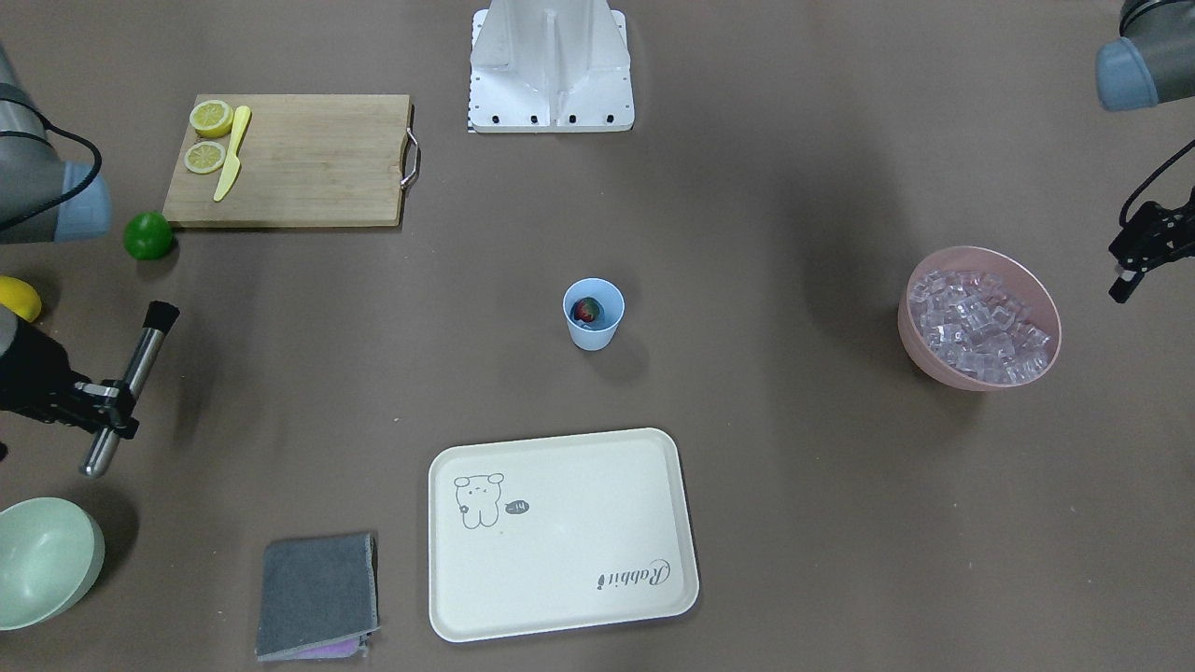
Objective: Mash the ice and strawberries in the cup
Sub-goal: 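Carry the pestle back and set it down beside the green bowl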
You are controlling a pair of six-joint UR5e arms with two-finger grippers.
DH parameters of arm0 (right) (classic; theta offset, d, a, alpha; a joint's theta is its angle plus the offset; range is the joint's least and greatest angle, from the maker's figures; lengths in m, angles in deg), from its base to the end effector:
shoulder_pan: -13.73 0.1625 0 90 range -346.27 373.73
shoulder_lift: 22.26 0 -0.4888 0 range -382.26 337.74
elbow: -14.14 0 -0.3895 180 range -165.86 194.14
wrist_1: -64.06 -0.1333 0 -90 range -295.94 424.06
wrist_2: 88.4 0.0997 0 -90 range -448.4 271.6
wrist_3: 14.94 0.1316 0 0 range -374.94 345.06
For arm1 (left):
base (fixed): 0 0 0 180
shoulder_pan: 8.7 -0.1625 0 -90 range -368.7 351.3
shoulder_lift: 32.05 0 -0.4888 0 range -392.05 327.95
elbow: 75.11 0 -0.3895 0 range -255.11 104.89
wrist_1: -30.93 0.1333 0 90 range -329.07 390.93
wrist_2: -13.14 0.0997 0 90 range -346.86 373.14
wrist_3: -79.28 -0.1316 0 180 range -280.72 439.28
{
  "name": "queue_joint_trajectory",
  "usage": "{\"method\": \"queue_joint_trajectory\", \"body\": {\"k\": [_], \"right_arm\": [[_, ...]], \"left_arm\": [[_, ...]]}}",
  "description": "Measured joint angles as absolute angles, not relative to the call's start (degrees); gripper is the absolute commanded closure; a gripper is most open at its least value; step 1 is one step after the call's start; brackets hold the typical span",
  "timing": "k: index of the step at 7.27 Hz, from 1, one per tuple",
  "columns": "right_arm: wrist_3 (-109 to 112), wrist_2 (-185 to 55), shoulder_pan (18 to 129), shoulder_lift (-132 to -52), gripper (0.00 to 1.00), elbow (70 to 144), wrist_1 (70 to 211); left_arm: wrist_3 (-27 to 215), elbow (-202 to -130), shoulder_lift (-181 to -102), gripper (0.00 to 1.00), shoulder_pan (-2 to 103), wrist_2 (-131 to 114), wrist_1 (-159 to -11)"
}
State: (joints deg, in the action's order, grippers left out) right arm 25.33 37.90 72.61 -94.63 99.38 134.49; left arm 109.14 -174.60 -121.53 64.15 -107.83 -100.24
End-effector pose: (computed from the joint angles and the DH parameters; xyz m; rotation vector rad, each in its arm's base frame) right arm -0.2982 -0.6012 0.5776 0.0845 -0.8185 -0.0287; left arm 0.0939 -0.5266 0.5863 0.5794 0.8016 0.0330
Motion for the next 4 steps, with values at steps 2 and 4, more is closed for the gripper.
{"method": "queue_joint_trajectory", "body": {"k": [2, 4], "right_arm": [[21.53, 38.25, 72.09, -95.77, 1.0, 98.86, 134.62], [20.98, 38.34, 71.87, -96.13, 1.0, 97.06, 134.41]], "left_arm": [[109.01, -172.96, -123.26, 0.03, 64.03, -107.67, -100.21], [108.93, -172.68, -123.58, 0.03, 63.99, -107.63, -100.21]]}}
